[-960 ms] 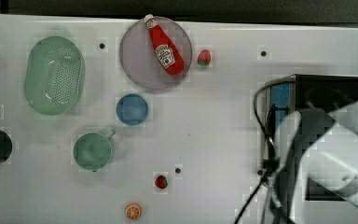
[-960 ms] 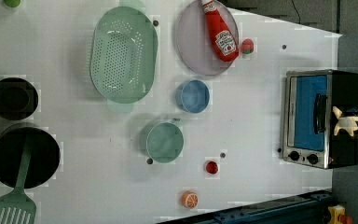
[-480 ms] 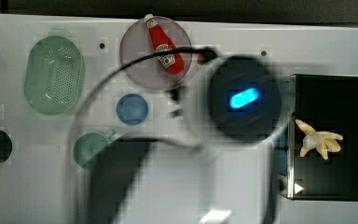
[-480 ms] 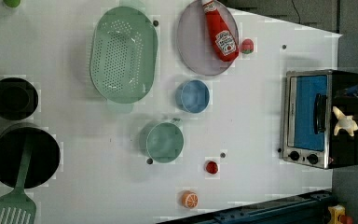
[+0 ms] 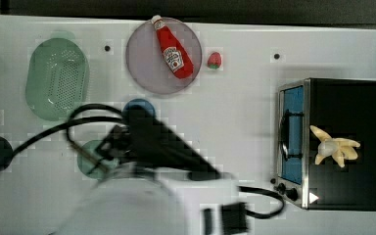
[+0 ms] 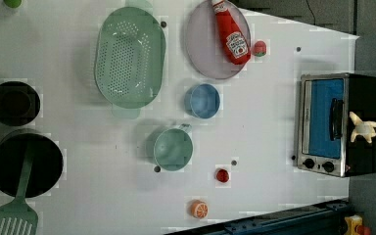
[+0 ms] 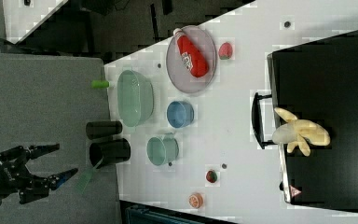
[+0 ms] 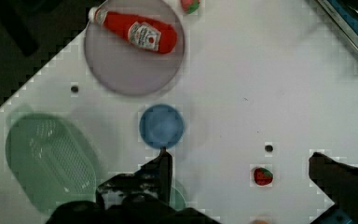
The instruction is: Pick banana from table and place on oven.
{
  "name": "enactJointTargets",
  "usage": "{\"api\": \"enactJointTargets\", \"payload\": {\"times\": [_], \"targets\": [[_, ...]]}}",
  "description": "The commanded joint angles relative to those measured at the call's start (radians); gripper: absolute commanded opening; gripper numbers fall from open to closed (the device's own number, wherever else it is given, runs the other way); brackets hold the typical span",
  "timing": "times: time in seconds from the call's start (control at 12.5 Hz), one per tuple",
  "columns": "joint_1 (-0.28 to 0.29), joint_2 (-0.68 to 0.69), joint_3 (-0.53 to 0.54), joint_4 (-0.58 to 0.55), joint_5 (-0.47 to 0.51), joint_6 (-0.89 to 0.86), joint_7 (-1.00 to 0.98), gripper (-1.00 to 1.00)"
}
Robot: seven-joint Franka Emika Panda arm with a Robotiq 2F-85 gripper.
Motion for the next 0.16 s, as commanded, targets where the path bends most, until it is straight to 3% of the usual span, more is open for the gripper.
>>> {"api": "enactJointTargets", "payload": {"times": [0.08,0.16], "targets": [[-0.07,0.1,-0.071,-0.032,0.002,-0.008,0.088,1.0],[-0.07,0.102,-0.071,-0.032,0.002,-0.008,0.088,1.0]]}}
